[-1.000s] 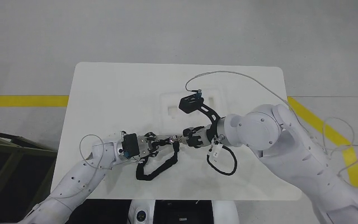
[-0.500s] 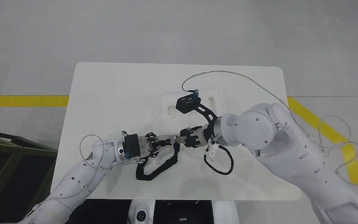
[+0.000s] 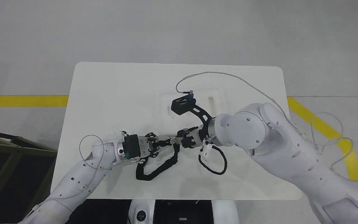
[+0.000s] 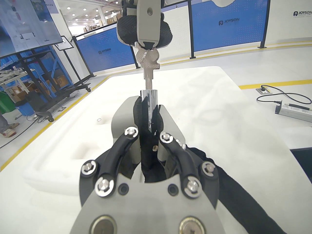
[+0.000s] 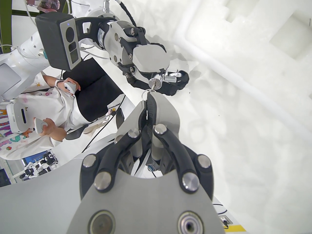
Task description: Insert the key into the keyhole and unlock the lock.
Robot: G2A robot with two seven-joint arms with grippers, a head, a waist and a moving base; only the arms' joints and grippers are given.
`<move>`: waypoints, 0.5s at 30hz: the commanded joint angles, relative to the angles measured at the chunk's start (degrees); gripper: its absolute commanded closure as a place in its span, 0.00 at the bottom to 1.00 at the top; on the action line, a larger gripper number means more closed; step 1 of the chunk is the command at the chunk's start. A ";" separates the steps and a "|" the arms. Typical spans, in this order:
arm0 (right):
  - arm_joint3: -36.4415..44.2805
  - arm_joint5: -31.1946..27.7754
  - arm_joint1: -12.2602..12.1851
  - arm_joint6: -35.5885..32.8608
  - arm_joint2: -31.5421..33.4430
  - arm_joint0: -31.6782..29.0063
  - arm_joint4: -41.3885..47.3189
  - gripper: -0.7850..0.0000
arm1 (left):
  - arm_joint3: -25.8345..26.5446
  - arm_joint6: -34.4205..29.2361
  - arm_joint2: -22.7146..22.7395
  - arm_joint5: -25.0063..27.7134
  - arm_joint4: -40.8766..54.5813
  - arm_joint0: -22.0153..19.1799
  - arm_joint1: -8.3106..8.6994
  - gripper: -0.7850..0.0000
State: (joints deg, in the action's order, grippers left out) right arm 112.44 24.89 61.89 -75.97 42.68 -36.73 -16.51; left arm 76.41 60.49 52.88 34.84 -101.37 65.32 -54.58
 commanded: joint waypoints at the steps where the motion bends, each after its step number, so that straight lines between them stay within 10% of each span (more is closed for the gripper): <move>1: -0.32 0.04 0.13 0.08 -0.34 0.15 0.05 1.00 | 0.05 0.10 0.10 -0.01 0.07 0.05 0.01 1.00; 4: -0.68 0.06 0.30 0.16 -0.62 0.39 0.16 1.00 | 0.03 0.21 0.26 0.01 0.04 0.11 0.05 1.00; 10: -0.92 -0.07 0.46 0.35 -0.58 0.49 0.60 0.56 | 0.05 0.13 0.36 0.06 0.17 0.21 0.04 1.00; 15: -0.43 -0.35 0.39 0.45 0.10 0.29 0.80 0.53 | -0.03 0.16 0.41 -0.02 0.20 0.22 0.01 1.00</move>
State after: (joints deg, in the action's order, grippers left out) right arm 111.82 24.54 62.32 -75.55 42.56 -36.38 -15.66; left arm 76.40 60.63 53.28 34.88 -101.19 65.53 -54.56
